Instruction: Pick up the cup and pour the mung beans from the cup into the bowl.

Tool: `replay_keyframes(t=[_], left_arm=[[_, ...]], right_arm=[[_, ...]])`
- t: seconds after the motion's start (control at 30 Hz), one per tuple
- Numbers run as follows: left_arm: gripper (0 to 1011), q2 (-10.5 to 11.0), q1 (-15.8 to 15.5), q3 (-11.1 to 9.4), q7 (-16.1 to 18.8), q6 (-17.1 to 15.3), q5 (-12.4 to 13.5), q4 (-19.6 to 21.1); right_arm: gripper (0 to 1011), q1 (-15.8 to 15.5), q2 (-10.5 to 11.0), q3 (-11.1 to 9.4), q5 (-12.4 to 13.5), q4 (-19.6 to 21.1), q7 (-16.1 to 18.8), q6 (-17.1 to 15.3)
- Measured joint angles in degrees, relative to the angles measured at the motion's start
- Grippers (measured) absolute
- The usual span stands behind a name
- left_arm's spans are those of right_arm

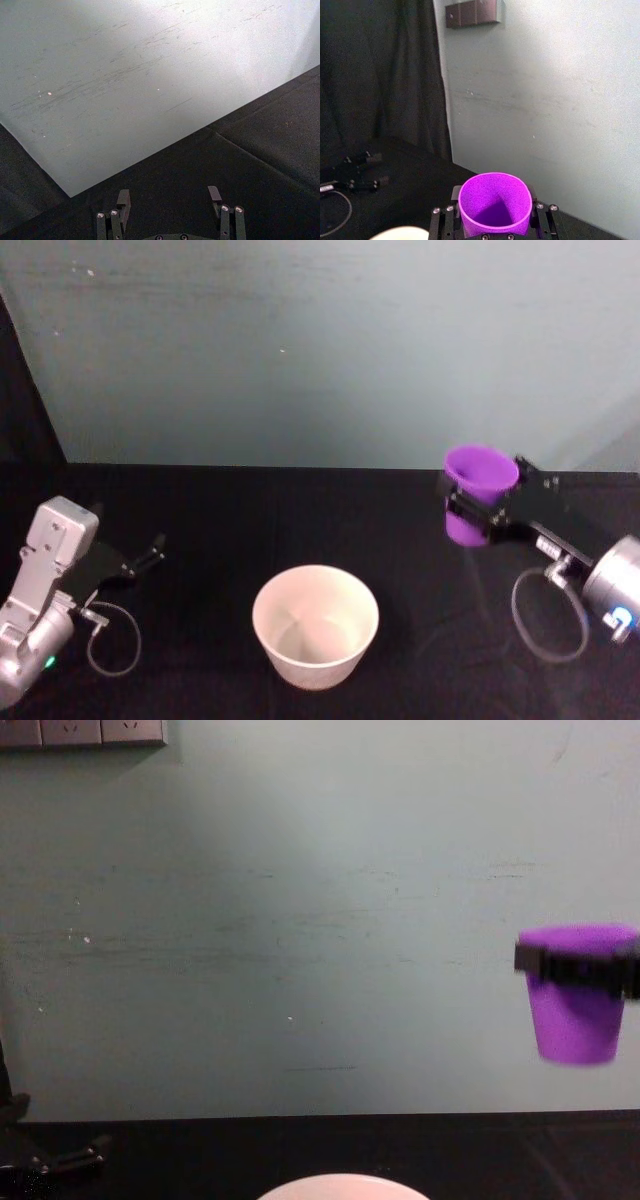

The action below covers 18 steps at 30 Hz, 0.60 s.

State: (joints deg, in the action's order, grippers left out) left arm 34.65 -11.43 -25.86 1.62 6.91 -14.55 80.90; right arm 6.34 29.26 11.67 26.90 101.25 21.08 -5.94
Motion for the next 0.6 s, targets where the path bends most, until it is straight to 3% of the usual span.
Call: replay_keyframes(t=[0.23, 0.43, 0.6], left_arm=[[1003, 0.0, 0.0, 0.0, 0.0, 0.0, 0.0, 0.0], [1003, 0.0, 0.0, 0.0, 0.0, 0.0, 0.0, 0.0], [1003, 0.0, 0.0, 0.0, 0.0, 0.0, 0.0, 0.0]], right_arm=[[739, 2.9, 2.8, -1.4, 2.2, 6.5, -1.1, -7.4], [741, 4.4, 3.7, -1.7, 4.5, 8.0, -1.0, -9.7], [741, 4.2, 3.6, -1.7, 4.3, 7.9, -1.0, -9.5]])
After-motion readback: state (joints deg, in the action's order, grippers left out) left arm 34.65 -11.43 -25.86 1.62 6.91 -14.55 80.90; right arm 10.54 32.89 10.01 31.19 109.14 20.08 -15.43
